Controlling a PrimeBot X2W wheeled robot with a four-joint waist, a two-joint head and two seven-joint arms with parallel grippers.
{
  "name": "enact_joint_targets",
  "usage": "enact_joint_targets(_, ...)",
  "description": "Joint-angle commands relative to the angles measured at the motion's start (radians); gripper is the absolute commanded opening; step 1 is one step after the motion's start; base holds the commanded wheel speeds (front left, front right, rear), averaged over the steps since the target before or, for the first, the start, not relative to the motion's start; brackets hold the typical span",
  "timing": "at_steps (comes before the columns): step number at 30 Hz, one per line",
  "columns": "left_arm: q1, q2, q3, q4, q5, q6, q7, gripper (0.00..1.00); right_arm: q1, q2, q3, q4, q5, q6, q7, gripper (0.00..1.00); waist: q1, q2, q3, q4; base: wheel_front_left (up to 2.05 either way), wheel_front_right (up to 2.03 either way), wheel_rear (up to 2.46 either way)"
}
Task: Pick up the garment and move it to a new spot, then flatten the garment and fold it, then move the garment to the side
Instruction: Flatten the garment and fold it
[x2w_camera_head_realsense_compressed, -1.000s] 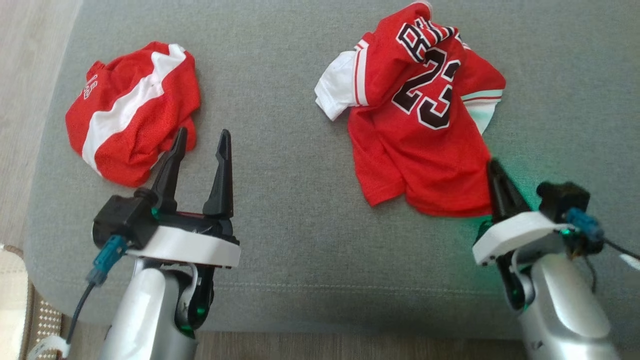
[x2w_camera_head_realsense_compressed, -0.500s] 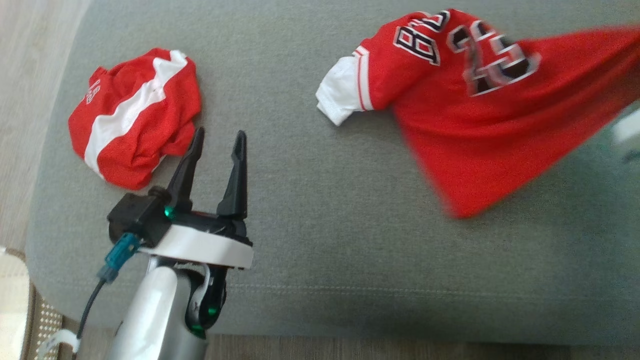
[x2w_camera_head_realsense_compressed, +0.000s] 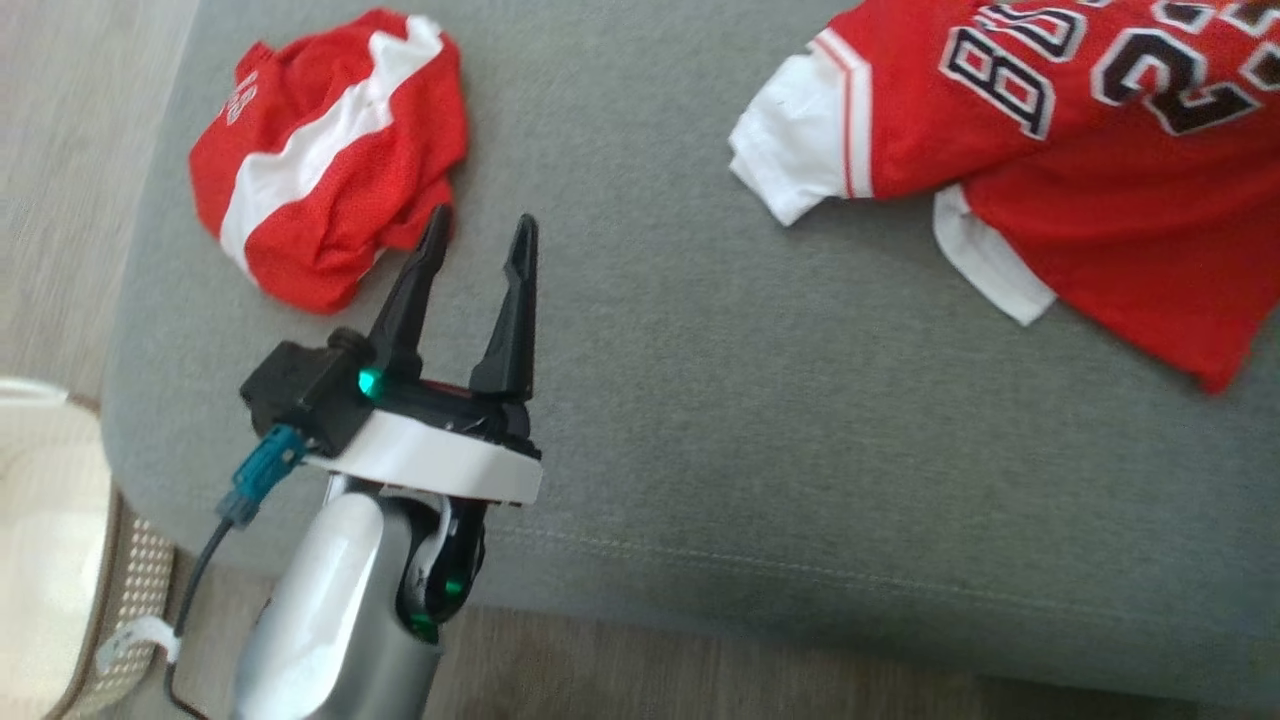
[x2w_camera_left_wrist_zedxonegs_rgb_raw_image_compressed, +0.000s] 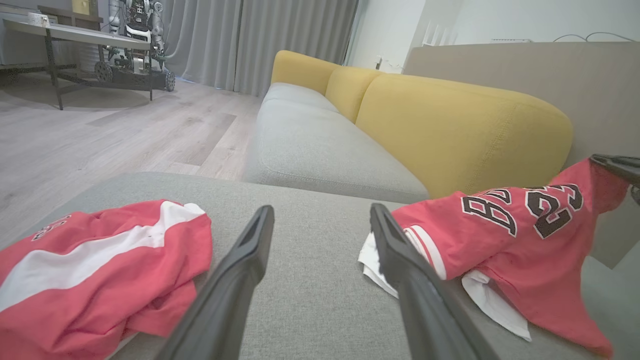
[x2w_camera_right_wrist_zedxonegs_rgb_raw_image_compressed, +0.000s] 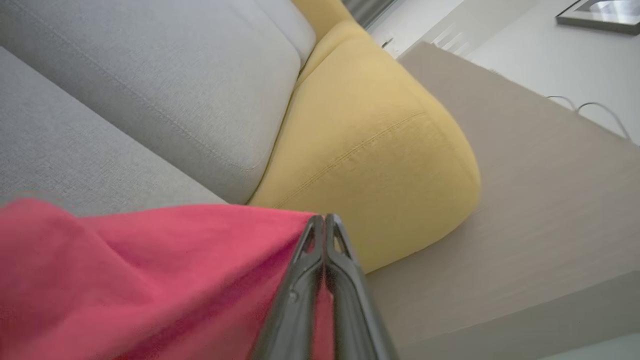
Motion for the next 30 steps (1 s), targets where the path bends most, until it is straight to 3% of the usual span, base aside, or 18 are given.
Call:
enact_joint_targets(1, -0.033, 0.008, 0.029, -0.036, -0.005, 0.005, -0.005, 1.00, -0.015, -0.014, 0.014, -0.002, -0.006, 0.000, 0.005, 0.03, 0.0000, 0.0000, 0.028, 0.026, 0.00, 0.00, 0.00)
enact_joint_targets(2, -0.036, 0.008, 0.026, -0.037, -0.007, 0.006, -0.005, 1.00, -0.025, -0.011, 0.018, 0.028, -0.005, 0.000, 0.007, 0.80, 0.0000, 0.0000, 0.036, 0.032, 0.00, 0.00, 0.00)
enact_joint_targets(3, -0.038, 0.008, 0.024, -0.039, -0.009, 0.007, -0.005, 1.00, -0.037, -0.006, 0.016, 0.054, 0.002, 0.000, 0.007, 1.00, 0.0000, 0.0000, 0.044, 0.036, 0.00, 0.00, 0.00)
enact_joint_targets(11, -0.057, 0.008, 0.028, -0.035, -0.011, 0.014, -0.005, 1.00, -0.085, 0.051, -0.014, 0.186, 0.028, 0.000, -0.022, 1.00, 0.0000, 0.0000, 0.061, 0.026, 0.00, 0.00, 0.00)
enact_joint_targets(18, -0.054, 0.008, 0.055, -0.030, 0.001, 0.015, -0.005, 1.00, -0.068, 0.166, -0.075, 0.167, 0.077, 0.000, -0.145, 1.00, 0.0000, 0.0000, 0.014, -0.028, 0.00, 0.00, 0.00)
enact_joint_targets(24, -0.033, 0.008, 0.083, -0.026, -0.001, 0.016, -0.005, 1.00, 0.013, 0.296, -0.077, 0.086, 0.194, 0.000, -0.190, 1.00, 0.0000, 0.0000, -0.040, -0.098, 0.00, 0.00, 0.00)
enact_joint_targets(30, -0.011, 0.008, 0.102, -0.020, -0.003, 0.014, -0.005, 1.00, 0.212, 0.398, -0.017, -0.156, 0.371, 0.000, -0.193, 1.00, 0.0000, 0.0000, -0.084, -0.161, 0.00, 0.00, 0.00)
